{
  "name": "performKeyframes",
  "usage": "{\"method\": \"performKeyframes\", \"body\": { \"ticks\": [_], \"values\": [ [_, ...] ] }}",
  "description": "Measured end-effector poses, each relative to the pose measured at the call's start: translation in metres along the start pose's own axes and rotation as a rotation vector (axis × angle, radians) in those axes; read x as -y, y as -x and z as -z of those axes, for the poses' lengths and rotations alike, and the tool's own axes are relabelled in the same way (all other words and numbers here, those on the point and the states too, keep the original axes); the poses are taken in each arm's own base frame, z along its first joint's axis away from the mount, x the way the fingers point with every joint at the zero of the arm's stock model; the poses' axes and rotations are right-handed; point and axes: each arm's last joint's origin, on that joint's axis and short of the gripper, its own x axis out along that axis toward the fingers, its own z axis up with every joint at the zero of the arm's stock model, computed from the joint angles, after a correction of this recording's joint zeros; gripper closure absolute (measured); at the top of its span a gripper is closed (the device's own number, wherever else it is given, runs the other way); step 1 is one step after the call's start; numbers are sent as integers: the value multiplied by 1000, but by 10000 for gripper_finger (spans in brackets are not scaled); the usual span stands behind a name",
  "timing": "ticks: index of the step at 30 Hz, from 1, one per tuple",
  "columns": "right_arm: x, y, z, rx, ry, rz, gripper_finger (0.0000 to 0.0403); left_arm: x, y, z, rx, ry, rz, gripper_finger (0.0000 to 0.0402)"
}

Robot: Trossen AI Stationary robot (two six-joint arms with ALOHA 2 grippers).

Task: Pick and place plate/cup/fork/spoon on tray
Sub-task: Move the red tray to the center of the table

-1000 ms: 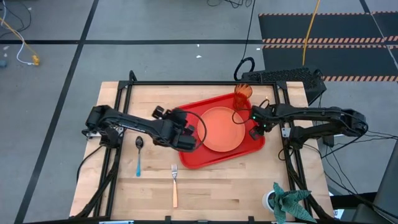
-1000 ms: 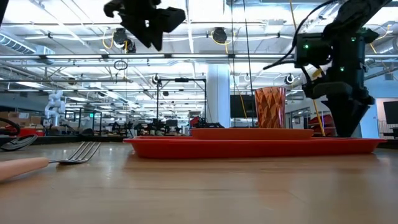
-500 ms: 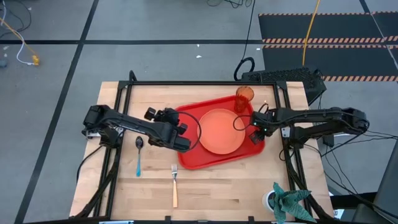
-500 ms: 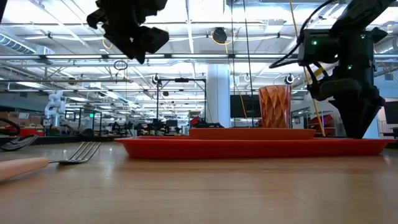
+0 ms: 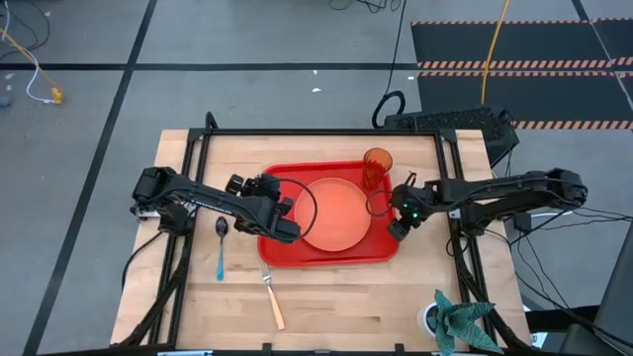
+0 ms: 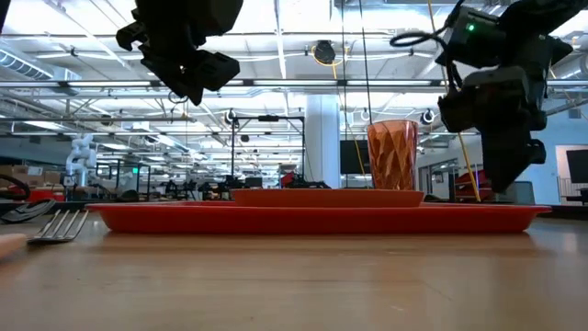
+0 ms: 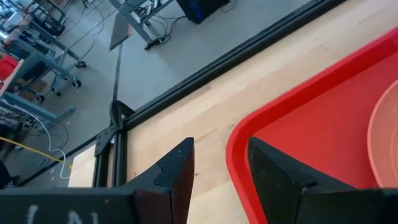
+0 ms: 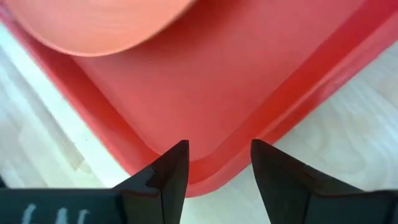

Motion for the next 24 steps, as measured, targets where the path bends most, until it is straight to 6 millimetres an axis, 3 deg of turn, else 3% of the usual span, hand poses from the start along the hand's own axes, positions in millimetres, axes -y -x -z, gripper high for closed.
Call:
{"method": "performKeyframes", "body": {
  "ticks": [8,16,20,24],
  "values": [
    [1,20,6,89,30,-25,239,0,0,2,-56,-32,7,249],
    [16,25,13,156,47,200,239,1,0,3,-75,6,15,249],
    [22,11,21,94,61,169,239,5,-5,22,-77,-38,10,249],
    [23,7,22,133,101,139,239,3,-19,45,-186,-159,-26,249]
  ]
}}
